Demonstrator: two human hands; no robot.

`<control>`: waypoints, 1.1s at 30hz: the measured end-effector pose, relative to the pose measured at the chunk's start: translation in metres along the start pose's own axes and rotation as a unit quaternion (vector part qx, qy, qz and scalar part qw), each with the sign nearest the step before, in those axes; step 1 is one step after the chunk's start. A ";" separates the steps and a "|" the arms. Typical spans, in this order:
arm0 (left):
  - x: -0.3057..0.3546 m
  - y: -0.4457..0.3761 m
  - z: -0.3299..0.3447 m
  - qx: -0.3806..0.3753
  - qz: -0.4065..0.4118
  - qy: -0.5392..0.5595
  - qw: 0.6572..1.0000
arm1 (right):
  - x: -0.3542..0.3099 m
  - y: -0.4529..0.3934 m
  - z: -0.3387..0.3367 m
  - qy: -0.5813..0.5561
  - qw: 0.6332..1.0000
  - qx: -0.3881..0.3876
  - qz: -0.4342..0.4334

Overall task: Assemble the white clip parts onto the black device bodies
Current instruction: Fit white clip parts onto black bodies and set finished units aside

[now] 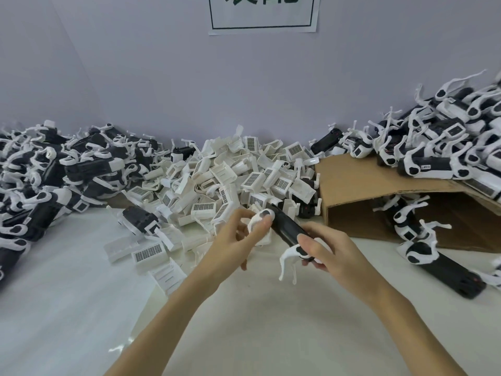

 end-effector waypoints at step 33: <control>-0.005 0.001 0.023 0.099 -0.006 0.275 0.956 | 0.006 -0.011 0.028 -0.331 0.930 0.155 0.047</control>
Point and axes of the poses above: each hand's wrist, its own y-axis away from the middle knuckle, its own z-axis out of the palm, x = y × z, the point moved 2 cm from there along -y, towards the middle knuckle, and after that the axes turned 7 degrees about -x, right-handed, at the moved point
